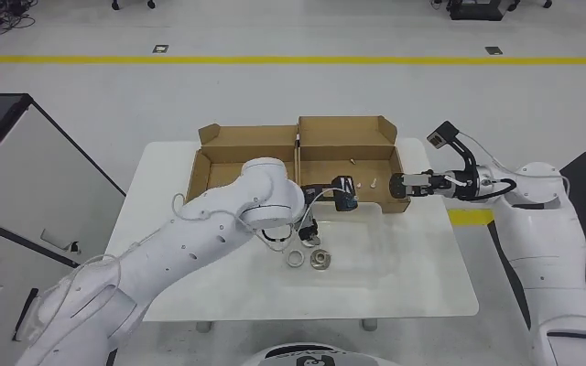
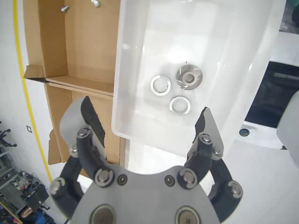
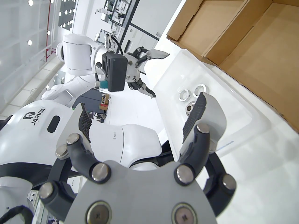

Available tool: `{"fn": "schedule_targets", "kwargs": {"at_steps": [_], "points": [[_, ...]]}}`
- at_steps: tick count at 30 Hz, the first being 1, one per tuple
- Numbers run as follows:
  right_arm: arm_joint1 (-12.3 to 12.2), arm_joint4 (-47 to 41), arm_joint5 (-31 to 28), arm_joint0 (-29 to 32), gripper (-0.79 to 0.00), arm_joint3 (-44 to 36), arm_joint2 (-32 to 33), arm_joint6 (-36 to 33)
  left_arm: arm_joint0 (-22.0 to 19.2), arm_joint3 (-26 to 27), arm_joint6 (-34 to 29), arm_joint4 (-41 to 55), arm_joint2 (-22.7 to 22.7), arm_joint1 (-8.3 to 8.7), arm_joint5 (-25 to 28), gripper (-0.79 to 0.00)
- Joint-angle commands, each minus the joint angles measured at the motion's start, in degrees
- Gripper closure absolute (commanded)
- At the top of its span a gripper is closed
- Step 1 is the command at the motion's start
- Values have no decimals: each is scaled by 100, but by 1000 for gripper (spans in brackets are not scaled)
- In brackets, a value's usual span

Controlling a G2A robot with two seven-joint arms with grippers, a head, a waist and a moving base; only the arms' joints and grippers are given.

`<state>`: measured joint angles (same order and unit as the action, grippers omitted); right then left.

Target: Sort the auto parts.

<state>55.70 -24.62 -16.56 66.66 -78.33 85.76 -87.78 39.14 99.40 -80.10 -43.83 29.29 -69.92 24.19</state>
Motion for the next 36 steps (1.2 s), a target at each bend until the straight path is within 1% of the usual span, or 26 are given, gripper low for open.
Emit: {"fn": "schedule_targets", "kwargs": {"at_steps": [1,2,4,21,23,25,31,36], "points": [[0,-4,0,0,-785,0,0,0,-142,-150,-16,111,-281,-36,-17,-785],[0,-4,0,0,-785,0,0,0,-189,-215,0,145,-354,-54,-2,-785],[0,-4,0,0,-785,0,0,0,-278,-242,53,-126,-474,-79,52,-785],[0,-4,0,0,-785,0,0,0,-278,-242,53,-126,-474,-79,52,-785],[0,-4,0,0,-785,0,0,0,-212,-228,219,-113,-512,-88,154,-785],[0,-4,0,0,-785,0,0,0,-256,-404,223,160,-697,-136,222,-785],[0,-4,0,0,-785,0,0,0,-762,-892,121,740,-1334,-409,120,-785],[0,-4,0,0,-785,0,0,0,-977,-1330,117,959,-1562,-620,116,-785]]}}
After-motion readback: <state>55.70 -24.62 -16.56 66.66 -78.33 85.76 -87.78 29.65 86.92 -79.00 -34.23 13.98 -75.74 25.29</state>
